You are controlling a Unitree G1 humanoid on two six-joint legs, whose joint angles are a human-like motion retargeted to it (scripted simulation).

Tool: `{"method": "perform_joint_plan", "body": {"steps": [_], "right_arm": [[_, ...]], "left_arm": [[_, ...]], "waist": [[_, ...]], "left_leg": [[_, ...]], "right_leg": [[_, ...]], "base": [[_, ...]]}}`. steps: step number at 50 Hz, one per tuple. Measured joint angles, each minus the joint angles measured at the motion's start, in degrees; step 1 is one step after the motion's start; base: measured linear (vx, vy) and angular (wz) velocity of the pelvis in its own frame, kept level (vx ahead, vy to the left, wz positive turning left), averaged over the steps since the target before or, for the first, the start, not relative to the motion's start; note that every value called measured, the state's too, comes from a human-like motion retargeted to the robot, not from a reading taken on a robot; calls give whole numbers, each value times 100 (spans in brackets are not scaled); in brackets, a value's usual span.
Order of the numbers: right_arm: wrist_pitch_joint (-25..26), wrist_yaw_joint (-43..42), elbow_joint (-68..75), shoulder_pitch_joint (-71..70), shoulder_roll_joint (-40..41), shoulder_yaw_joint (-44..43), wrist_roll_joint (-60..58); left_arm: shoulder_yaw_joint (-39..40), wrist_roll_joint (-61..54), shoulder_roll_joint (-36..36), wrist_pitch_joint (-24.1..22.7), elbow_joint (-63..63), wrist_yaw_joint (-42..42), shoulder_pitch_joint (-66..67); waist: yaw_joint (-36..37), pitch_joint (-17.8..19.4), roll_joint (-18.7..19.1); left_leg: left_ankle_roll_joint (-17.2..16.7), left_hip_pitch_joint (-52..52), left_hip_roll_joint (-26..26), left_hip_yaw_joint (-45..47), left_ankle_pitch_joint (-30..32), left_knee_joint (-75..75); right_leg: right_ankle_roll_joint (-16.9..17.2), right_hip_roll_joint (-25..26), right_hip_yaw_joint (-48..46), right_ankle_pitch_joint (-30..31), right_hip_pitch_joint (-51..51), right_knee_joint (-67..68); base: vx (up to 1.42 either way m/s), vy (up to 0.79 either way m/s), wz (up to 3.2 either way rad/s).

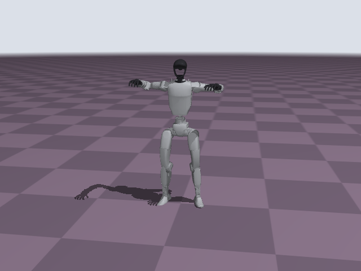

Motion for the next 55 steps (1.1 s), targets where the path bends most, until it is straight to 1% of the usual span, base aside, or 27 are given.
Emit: {"method": "perform_joint_plan", "body": {"steps": [15, 29, 32, 35, 40, 45, 48, 50, 55], "right_arm": [[-8, -29, 29, 27, 41, -86, -43], [-22, -252, 26, 281, 75, -683, -50], [-24, -256, -3, 239, 52, -624, -3], [-25, -226, -49, 70, 90, -390, 53], [-94, -410, -142, -502, 499, 407, 354], [-322, -1035, -60, -1387, 1361, 1929, 1107], [-413, -1486, 214, -1897, 1970, 3077, 1324], [-387, -1700, 527, -2231, 2373, 3853, 1288], [-85, -1827, 1659, -3052, 3433, 5483, 913]], "left_arm": [[102, 70, 47, 6, 38, 21, 8], [754, 13, 301, -33, 91, 151, 338], [724, -33, 268, -29, 67, 127, 355], [508, -131, 160, -38, 7, 51, 300], [-367, -528, -172, -107, -128, 2, 46], [-1888, -1090, -788, -163, -80, 188, -507], [-2888, -1132, -1344, -130, 223, 380, -902], [-3488, -969, -1807, -54, 564, 509, -1167], [-4598, -330, -3257, 303, 1828, 915, -1731]], "waist": [[42, -31, 8], [92, -67, -5], [82, -71, -15], [62, -51, -28], [69, -24, -66], [48, 27, -124], [6, 68, -155], [-30, 97, -170], [-109, 177, -186]], "left_leg": [[0, 2, 11, 34, -20, 0], [0, -7, 38, 53, -36, 24], [0, -4, 40, 51, -41, 23], [0, 7, 40, 38, -44, 16], [8, 4, 37, 16, -51, 13], [35, -18, 7, -23, -48, 12], [58, -26, -15, -40, -52, 16], [77, -29, -29, -44, -58, 18], [130, -19, -60, -22, -74, 16]], "right_leg": [[0, 18, 23, -10, -17, -3], [0, 47, 24, -12, -21, -12], [0, 48, 22, -20, -18, -11], [0, 45, 7, -36, -6, -1], [0, 36, -19, -58, 4, -1], [0, -2, -64, -87, 9, 5], [0, -30, -83, -113, 10, 17], [0, -48, -87, -133, 9, 30], [0, -87, -58, -178, -12, 75]], "base": [[0, 0, 0], [0, 0, 0], [0, 0, 0], [0, 0, 0], [0, 0, 0], [0, 0, 0], [0, 0, 0], [0, 0, 0], [0, 0, 0]]}}
